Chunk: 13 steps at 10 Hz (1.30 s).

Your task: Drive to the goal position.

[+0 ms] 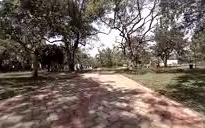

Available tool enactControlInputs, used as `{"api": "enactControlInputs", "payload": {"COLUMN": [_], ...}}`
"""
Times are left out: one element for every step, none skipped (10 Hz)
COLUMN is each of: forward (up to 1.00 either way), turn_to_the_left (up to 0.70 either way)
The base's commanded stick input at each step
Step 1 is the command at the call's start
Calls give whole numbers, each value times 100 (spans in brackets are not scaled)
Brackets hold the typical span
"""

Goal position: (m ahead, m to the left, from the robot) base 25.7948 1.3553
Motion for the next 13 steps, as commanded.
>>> {"api": "enactControlInputs", "payload": {"forward": [70, 70, 70, 70, 70, 70, 70, 70, 70, 70, 70, 70, 70], "turn_to_the_left": [0, 0, 0, 0, 0, 0, 0, 0, 0, 0, 0, 0, 0]}}
